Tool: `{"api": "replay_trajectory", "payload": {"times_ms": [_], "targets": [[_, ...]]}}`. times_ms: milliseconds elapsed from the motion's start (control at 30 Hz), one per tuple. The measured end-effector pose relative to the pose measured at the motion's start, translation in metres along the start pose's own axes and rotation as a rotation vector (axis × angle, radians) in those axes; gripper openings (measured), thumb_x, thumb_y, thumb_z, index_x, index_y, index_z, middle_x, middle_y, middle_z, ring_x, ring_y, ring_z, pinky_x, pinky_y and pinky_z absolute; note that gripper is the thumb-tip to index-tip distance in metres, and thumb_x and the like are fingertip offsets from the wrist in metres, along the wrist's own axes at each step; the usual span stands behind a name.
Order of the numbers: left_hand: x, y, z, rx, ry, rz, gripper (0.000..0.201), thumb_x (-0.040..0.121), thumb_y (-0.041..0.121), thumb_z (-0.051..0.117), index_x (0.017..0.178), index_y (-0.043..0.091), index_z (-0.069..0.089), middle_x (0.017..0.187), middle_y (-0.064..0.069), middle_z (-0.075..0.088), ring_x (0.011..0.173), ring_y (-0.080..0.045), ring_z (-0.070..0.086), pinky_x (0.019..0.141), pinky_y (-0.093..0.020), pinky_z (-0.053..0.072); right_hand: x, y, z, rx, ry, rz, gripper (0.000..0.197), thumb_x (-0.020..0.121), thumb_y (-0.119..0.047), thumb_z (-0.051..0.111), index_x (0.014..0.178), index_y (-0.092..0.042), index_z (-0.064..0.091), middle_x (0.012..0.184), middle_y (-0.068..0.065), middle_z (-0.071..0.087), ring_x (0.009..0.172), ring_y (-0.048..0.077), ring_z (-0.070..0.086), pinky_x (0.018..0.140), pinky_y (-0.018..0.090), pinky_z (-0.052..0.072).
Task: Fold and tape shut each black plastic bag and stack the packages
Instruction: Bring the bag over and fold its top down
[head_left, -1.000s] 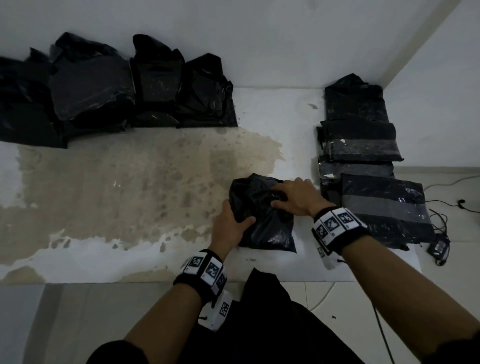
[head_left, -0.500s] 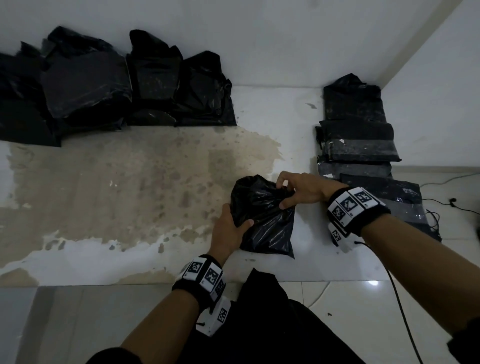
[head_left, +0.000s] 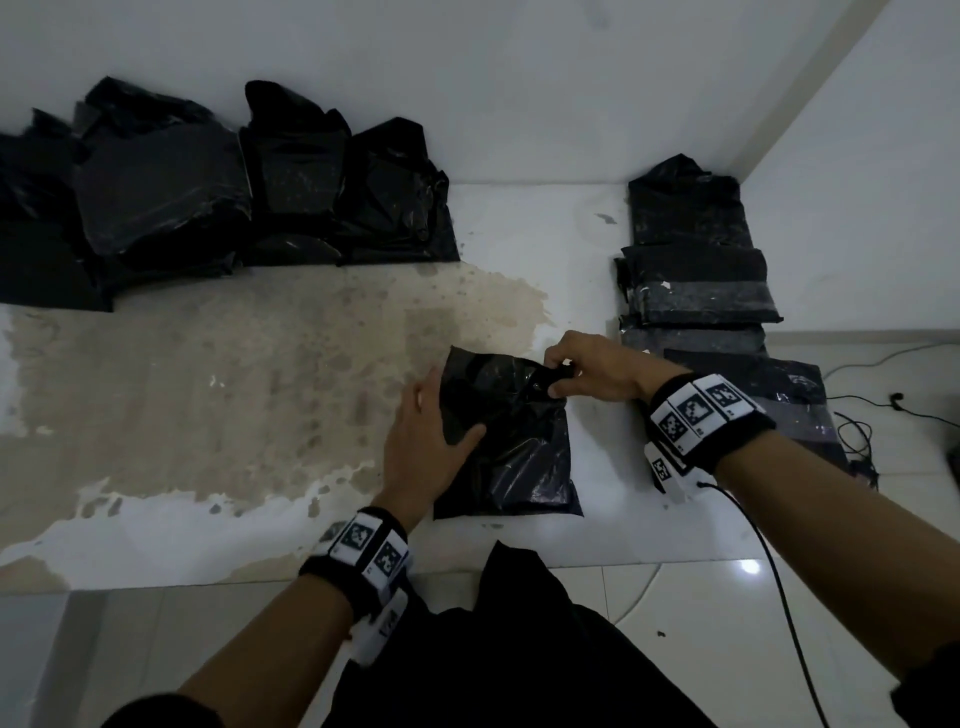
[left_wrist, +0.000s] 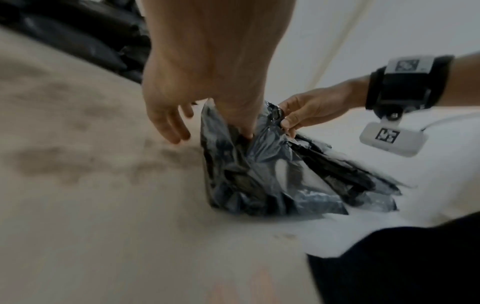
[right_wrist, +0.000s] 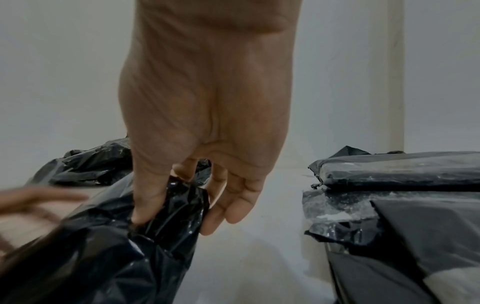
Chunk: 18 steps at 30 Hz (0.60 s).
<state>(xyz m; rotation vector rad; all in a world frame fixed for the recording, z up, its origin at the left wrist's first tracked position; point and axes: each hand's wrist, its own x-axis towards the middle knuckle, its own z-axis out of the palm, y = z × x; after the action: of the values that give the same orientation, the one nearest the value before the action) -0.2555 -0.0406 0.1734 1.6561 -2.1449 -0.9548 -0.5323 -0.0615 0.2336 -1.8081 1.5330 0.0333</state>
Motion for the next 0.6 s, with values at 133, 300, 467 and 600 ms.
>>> {"api": "replay_trajectory", "payload": {"times_ms": [133,300,467,600], "targets": [[0.058,0.020,-0.027,0.396,-0.118,0.546,0.068,0.096,0.041,0.053,0.157,0.024,0.030,0.158,-0.003,0.038,0.145,-0.029,0.031,0.117,-0.051,0.026,-0.001,-0.003,0.004,0.015,0.018,-0.025,0.016,0.093,-0.024,0.073,0.102,-0.015,0.063,0.106,0.006,0.056,0.094,0.024,0.058,0.085,0.037,0.048],[0.104,0.028,-0.059,0.598,-0.357,0.491,0.028,0.093,0.045,0.063,0.112,0.024,0.062,0.098,0.001,0.061,0.116,-0.029,0.050,0.115,-0.044,0.015,-0.007,0.004,0.001,0.039,0.060,0.000,0.009,0.093,-0.018,0.070,0.092,-0.018,0.061,0.089,0.002,0.067,0.086,0.024,0.062,0.083,0.047,0.052],[0.100,0.005,-0.067,0.435,-0.234,0.399,0.021,0.095,0.033,0.064,0.113,0.021,0.063,0.107,-0.003,0.063,0.105,-0.029,0.056,0.100,-0.041,0.034,-0.006,0.011,0.014,0.208,0.279,0.026,0.018,0.094,-0.010,0.068,0.110,-0.018,0.064,0.111,0.003,0.064,0.096,0.020,0.062,0.089,0.032,0.054],[0.069,0.002,-0.049,-0.016,-0.004,0.240,0.050,0.093,0.026,0.070,0.137,0.017,0.048,0.138,-0.005,0.039,0.110,-0.016,0.050,0.090,-0.030,0.044,-0.014,-0.001,0.053,0.453,0.595,0.220,0.046,0.095,-0.027,0.070,0.137,-0.021,0.052,0.132,0.001,0.044,0.102,0.015,0.057,0.083,0.016,0.047]]}}
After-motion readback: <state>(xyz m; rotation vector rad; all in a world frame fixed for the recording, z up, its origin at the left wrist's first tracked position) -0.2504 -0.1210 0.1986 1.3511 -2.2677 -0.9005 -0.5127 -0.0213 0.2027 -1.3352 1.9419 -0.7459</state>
